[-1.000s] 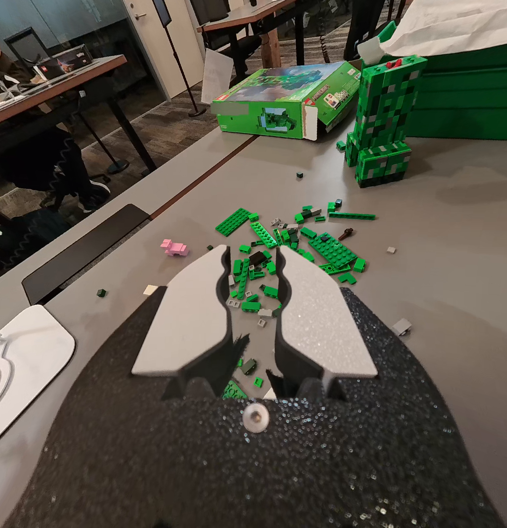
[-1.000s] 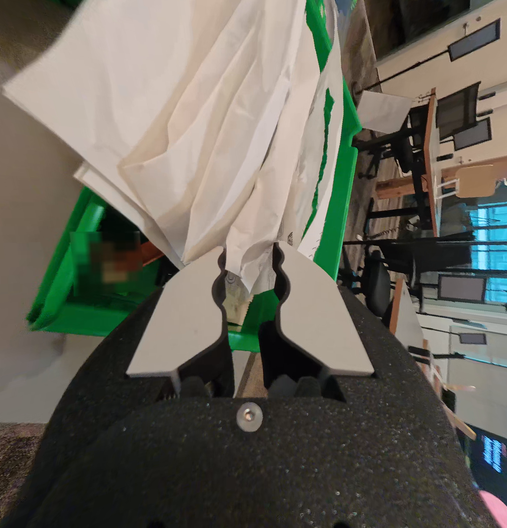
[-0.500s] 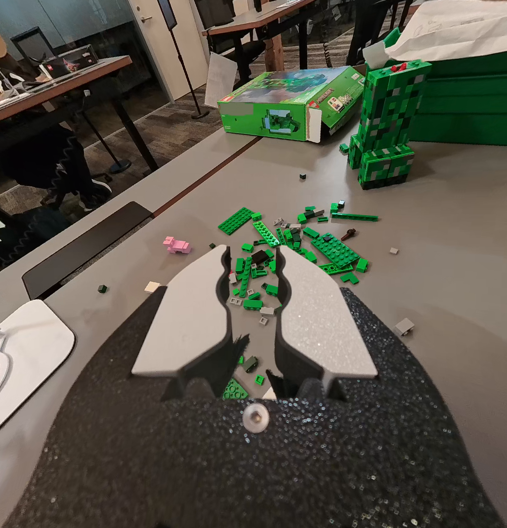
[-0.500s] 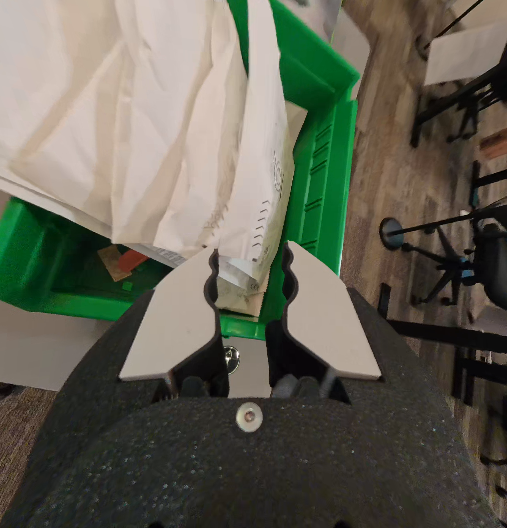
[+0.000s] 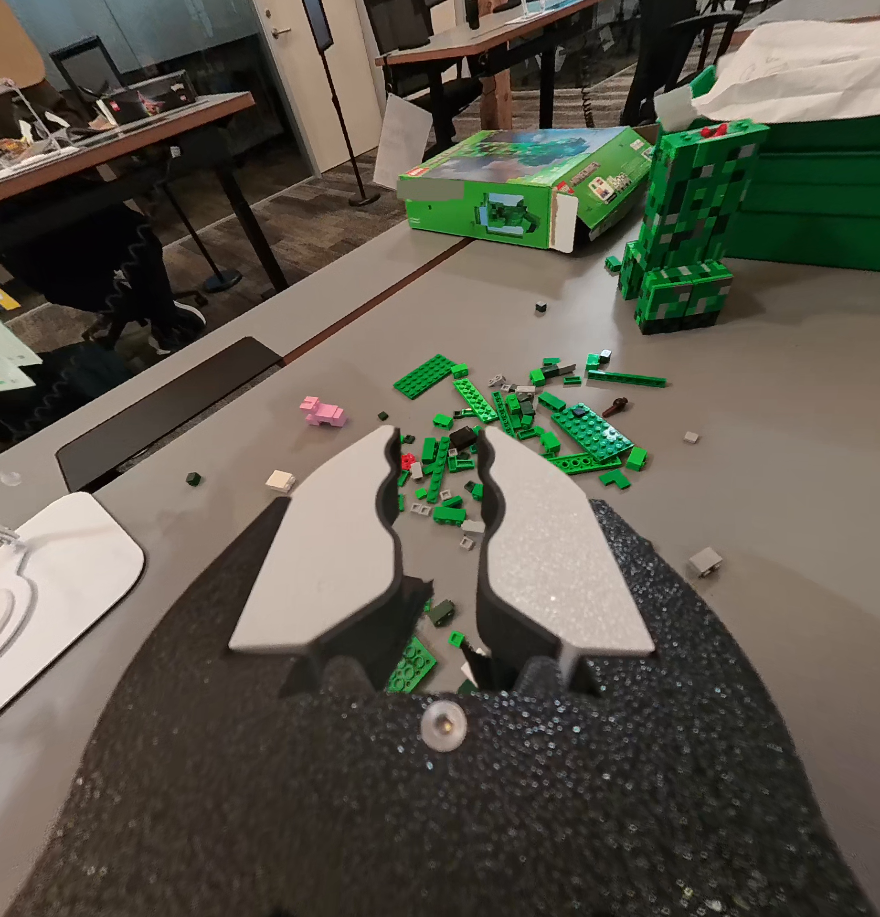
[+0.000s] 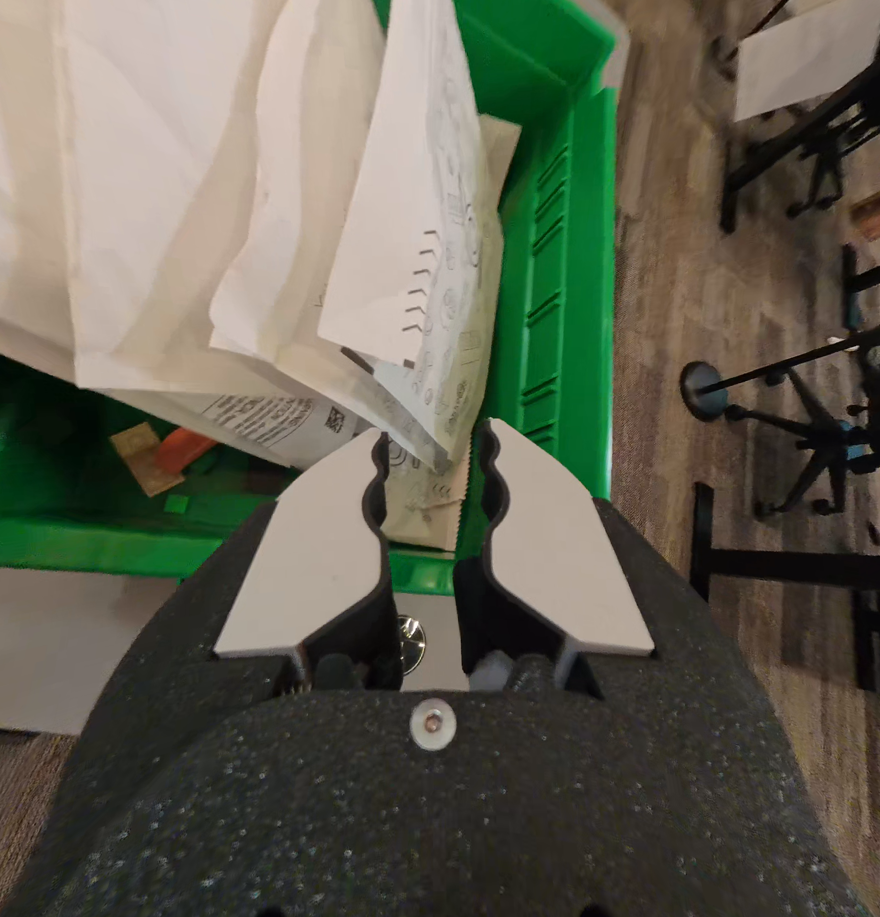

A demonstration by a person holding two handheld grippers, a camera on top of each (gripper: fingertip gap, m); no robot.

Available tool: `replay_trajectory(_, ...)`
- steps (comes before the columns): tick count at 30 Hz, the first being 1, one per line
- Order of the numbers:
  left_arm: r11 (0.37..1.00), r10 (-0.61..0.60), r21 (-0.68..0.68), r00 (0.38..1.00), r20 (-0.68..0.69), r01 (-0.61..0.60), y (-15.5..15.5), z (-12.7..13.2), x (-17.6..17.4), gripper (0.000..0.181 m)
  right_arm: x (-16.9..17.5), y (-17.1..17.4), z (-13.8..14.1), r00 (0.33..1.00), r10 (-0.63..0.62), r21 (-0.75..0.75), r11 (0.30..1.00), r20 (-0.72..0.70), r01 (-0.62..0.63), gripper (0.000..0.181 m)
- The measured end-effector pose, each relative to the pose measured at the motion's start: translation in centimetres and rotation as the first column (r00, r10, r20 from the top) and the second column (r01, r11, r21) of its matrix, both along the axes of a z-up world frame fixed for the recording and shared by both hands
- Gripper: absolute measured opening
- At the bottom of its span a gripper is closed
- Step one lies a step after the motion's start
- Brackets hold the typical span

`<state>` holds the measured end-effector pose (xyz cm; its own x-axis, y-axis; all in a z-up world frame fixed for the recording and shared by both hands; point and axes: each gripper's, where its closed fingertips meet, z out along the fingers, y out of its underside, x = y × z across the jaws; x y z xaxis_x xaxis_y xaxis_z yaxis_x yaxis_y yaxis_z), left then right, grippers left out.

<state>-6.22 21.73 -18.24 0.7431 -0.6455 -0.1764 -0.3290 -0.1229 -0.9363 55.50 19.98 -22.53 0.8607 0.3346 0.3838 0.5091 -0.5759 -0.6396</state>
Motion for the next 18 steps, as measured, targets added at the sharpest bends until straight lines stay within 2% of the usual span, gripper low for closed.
replay_trajectory(5,1.000,-0.007,0.009,0.999,-0.044,0.008,-0.3,-0.3,0.5,0.029,-0.5,0.1,1.2,0.996,0.019,0.049,0.999,-0.090,-0.015,0.034)
replay_trajectory(10,1.000,-0.011,0.004,0.999,-0.032,0.011,-0.3,-0.2,0.5,0.028,-1.1,0.4,1.1,0.990,0.050,0.070,0.997,-0.131,-0.041,0.035)
replay_trajectory(14,1.000,-0.017,-0.001,0.999,-0.028,0.017,-0.3,-0.4,0.7,0.028,-1.2,1.4,0.8,0.997,0.040,0.127,0.991,-0.064,-0.032,0.027)
replay_trajectory(18,1.000,-0.026,-0.012,0.999,-0.046,0.025,-0.4,-0.9,0.9,0.028,-1.6,2.5,1.4,0.997,0.032,0.216,0.976,-0.064,-0.018,0.027)
